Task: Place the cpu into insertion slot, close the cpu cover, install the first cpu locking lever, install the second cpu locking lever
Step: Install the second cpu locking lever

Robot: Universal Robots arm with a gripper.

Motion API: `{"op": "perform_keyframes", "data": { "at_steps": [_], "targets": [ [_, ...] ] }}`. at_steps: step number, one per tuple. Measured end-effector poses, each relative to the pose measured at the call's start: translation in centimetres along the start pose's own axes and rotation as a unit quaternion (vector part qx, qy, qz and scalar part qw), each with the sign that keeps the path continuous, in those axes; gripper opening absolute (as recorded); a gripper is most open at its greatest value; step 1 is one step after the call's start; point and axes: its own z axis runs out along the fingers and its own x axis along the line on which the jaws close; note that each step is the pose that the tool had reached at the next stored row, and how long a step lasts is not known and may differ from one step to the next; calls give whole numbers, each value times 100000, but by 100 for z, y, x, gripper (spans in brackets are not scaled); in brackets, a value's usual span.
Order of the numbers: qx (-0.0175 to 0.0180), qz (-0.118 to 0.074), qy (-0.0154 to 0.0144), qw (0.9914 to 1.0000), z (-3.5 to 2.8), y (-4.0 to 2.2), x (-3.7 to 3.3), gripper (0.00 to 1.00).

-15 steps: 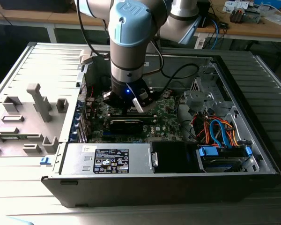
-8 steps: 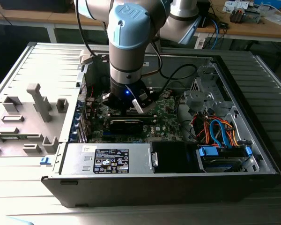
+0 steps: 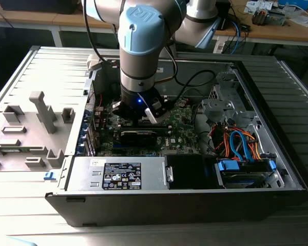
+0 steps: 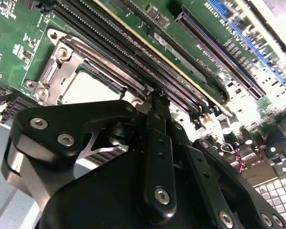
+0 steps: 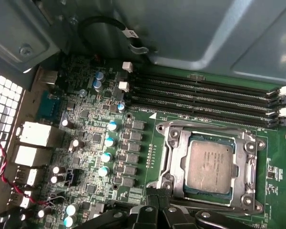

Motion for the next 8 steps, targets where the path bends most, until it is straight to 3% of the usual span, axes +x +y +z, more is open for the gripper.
{"op": "perform_keyframes", "data": {
  "at_steps": [8],
  "targets": [
    [-854, -1184, 69, 99989, 36, 4, 37, 11]
  ]
}}
